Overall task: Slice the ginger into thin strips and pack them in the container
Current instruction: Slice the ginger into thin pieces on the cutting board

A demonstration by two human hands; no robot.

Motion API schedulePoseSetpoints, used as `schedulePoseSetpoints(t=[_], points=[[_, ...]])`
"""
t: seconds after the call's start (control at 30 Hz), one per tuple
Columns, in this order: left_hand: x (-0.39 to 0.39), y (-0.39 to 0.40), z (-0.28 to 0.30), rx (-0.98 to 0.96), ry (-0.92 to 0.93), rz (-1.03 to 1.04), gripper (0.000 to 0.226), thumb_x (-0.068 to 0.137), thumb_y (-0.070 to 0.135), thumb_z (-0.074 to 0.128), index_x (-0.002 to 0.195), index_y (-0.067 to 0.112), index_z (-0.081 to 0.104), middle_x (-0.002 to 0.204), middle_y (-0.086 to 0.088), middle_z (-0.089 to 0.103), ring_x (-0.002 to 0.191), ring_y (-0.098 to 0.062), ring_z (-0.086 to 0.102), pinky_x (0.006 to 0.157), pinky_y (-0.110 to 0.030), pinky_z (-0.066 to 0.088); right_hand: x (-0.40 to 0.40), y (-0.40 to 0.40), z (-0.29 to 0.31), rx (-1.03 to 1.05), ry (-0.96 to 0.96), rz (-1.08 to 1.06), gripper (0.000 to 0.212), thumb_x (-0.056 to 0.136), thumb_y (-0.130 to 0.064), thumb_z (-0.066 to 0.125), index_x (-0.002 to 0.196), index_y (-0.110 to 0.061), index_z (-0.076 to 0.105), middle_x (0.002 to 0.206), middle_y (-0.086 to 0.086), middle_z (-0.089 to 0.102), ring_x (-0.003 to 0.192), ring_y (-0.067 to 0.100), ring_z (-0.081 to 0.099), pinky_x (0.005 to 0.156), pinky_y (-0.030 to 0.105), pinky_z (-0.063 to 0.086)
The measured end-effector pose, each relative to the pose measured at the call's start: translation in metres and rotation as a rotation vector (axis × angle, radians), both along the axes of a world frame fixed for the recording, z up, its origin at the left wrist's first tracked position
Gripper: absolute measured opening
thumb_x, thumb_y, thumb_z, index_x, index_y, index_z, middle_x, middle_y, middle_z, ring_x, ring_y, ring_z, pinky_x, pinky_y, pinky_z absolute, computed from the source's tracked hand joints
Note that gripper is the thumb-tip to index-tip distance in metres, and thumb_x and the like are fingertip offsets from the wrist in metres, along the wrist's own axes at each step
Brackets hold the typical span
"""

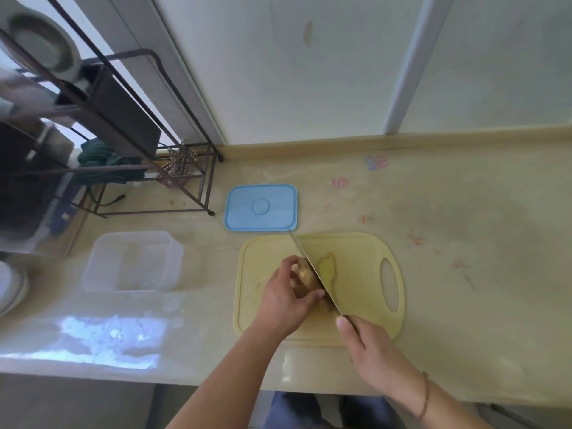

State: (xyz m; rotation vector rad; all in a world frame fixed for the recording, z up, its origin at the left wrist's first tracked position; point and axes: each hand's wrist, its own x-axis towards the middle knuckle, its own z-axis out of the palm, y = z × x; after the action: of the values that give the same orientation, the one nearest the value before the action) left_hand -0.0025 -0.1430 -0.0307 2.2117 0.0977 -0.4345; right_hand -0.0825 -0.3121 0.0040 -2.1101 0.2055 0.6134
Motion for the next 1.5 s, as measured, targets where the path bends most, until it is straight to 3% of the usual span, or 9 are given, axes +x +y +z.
schedulePoseSetpoints(t=[0.1, 0.23, 0.57, 0.73, 0.87, 1.0, 1.23, 1.4, 1.5], points=[[0.001, 0.003, 0.003, 0.029, -0.048, -0.027, 0.068, 0.070, 0.047, 0.082, 0.127, 0.034, 0.048, 0.129, 0.012, 0.053, 0.090, -0.009, 0.065, 0.083, -0.031, 0.055, 0.000, -0.009, 0.016, 0.168, 0.089, -0.082, 0.047, 0.091, -0.057, 0.030, 0.072, -0.015, 0.041, 0.049, -0.008, 0.036, 0.040, 0.004, 0.032, 0.044, 0.016, 0.030], [0.013, 0.016, 0.017, 0.261, -0.062, -0.151, 0.064, 0.069, 0.052, 0.076, 0.123, 0.037, 0.045, 0.110, 0.022, 0.049, 0.091, -0.007, 0.058, 0.077, -0.029, 0.051, -0.003, -0.026, 0.033, 0.375, 0.198, -0.199, 0.051, 0.095, -0.056, 0.032, 0.074, -0.010, 0.036, 0.058, 0.003, 0.027, 0.043, 0.017, 0.020, 0.043, 0.030, 0.015], [0.007, 0.030, -0.011, 0.604, -0.226, -0.264, 0.070, 0.082, 0.078, 0.041, 0.128, 0.029, 0.060, 0.127, 0.003, 0.051, 0.109, -0.026, 0.051, 0.090, -0.041, 0.047, -0.002, -0.045, 0.027, 0.389, 0.212, -0.281, 0.053, 0.091, -0.057, 0.033, 0.072, -0.008, 0.038, 0.057, 0.008, 0.029, 0.041, 0.018, 0.022, 0.041, 0.028, 0.023], [0.000, 0.026, -0.011, 0.681, -0.072, -0.255, 0.089, 0.074, 0.085, 0.001, 0.149, 0.045, 0.030, 0.153, 0.006, 0.016, 0.134, -0.024, 0.011, 0.109, -0.043, 0.009, -0.004, -0.045, 0.024, 0.423, 0.215, -0.280, 0.051, 0.090, -0.059, 0.035, 0.068, -0.012, 0.038, 0.054, 0.006, 0.031, 0.041, 0.017, 0.023, 0.041, 0.026, 0.024], [0.010, 0.025, 0.000, 0.765, -0.087, -0.336, 0.093, 0.071, 0.085, -0.004, 0.148, 0.044, 0.029, 0.157, 0.007, 0.012, 0.139, -0.025, 0.008, 0.112, -0.048, 0.004, -0.005, -0.047, 0.025, 0.440, 0.234, -0.308, 0.051, 0.086, -0.058, 0.037, 0.071, -0.009, 0.039, 0.055, 0.008, 0.030, 0.040, 0.016, 0.022, 0.041, 0.024, 0.024], [0.029, 0.000, 0.010, 0.587, -0.165, -0.420, 0.084, 0.083, 0.079, 0.018, 0.150, 0.032, 0.037, 0.153, 0.009, 0.039, 0.142, -0.023, 0.026, 0.115, -0.045, 0.015, -0.005, -0.051, 0.025, 0.427, 0.213, -0.330, 0.051, 0.087, -0.057, 0.037, 0.073, -0.008, 0.038, 0.054, 0.007, 0.031, 0.039, 0.015, 0.022, 0.040, 0.023, 0.024], [0.036, -0.039, 0.007, 0.536, -0.157, -0.481, 0.063, 0.090, 0.042, 0.066, 0.147, 0.029, 0.042, 0.141, 0.005, 0.048, 0.128, -0.021, 0.042, 0.110, -0.041, 0.022, -0.005, -0.061, 0.028, 0.435, 0.199, -0.402, 0.049, 0.088, -0.055, 0.037, 0.073, -0.009, 0.039, 0.056, 0.008, 0.030, 0.040, 0.014, 0.022, 0.042, 0.023, 0.022], [0.051, -0.044, 0.019, 0.004, 0.031, -0.117, 0.043, 0.086, 0.011, 0.075, 0.126, 0.025, 0.065, 0.094, 0.007, 0.060, 0.078, -0.002, 0.051, 0.073, -0.006, 0.040, -0.006, -0.062, 0.025, 0.447, 0.193, -0.450, 0.049, 0.090, -0.053, 0.037, 0.075, -0.006, 0.040, 0.055, 0.008, 0.030, 0.039, 0.013, 0.022, 0.042, 0.020, 0.024], [0.068, -0.027, 0.032, -0.176, -0.080, 0.154, 0.023, 0.086, 0.008, 0.074, 0.099, 0.027, 0.074, 0.084, 0.007, 0.066, 0.071, 0.004, 0.057, 0.069, -0.009, 0.044, -0.007, -0.061, 0.025, 0.455, 0.194, -0.460, 0.050, 0.086, -0.055, 0.039, 0.075, -0.006, 0.040, 0.054, 0.007, 0.031, 0.039, 0.013, 0.022, 0.041, 0.020, 0.025]])
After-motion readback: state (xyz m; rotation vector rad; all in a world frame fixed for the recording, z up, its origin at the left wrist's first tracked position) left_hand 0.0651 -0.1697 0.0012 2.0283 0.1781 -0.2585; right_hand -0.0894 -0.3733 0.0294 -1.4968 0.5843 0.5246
